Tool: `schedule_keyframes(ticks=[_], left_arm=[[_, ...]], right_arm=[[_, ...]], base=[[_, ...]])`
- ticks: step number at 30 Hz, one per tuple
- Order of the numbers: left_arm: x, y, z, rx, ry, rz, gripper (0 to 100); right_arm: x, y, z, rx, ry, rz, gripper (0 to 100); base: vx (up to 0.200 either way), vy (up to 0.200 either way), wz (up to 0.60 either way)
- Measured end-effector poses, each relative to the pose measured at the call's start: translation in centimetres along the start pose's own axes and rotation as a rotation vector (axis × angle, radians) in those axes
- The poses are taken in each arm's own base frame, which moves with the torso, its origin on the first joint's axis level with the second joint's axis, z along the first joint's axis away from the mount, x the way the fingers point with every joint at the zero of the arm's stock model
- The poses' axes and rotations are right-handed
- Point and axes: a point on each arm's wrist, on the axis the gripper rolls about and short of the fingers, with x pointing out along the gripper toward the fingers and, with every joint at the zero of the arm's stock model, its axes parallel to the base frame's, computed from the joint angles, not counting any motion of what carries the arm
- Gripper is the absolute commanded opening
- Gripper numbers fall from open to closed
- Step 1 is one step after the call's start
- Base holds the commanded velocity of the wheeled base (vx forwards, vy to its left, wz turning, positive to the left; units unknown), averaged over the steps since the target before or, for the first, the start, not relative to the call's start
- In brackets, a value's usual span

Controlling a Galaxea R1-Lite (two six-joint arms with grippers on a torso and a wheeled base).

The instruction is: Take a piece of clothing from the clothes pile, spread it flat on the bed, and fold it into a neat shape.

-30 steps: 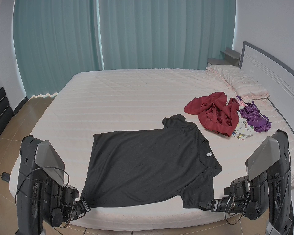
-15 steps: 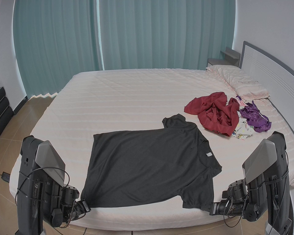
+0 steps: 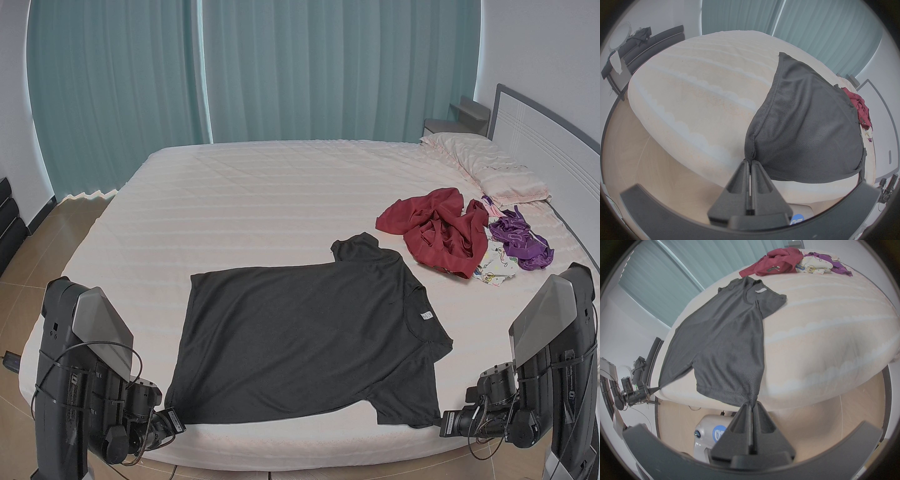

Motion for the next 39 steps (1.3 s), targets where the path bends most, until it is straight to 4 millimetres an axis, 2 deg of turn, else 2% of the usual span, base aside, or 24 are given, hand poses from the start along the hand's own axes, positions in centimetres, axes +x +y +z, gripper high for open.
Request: schedule_keyframes(ticks=[8, 17, 32, 39], left_arm=[[0.1, -0.1, 0.0, 0.006, -0.004, -0.003, 0], [-0.6, -0.2, -0.4, 0.036, 0.004, 0.008, 0], [-1.3, -0.5, -0.1, 0.065, -0.037, 0.029, 0], [-1.6, -0.4, 0.2, 0.138, -0.042, 0.033, 0]], right_arm=[[-1.4, 0.0, 0.3, -0.053, 0.034, -0.028, 0], [-3.9, -0.5, 0.0, -0.072, 0.142, -0.084, 0], [-5.7, -0.8, -0.5, -0.088, 0.228, -0.127, 0], [-7.1, -0.8, -0.9, -0.118, 0.280, -0.136, 0]], base=[[0.000, 0.000, 0.00], [0.000, 0.000, 0.00], [0.000, 0.000, 0.00], [0.000, 0.000, 0.00]])
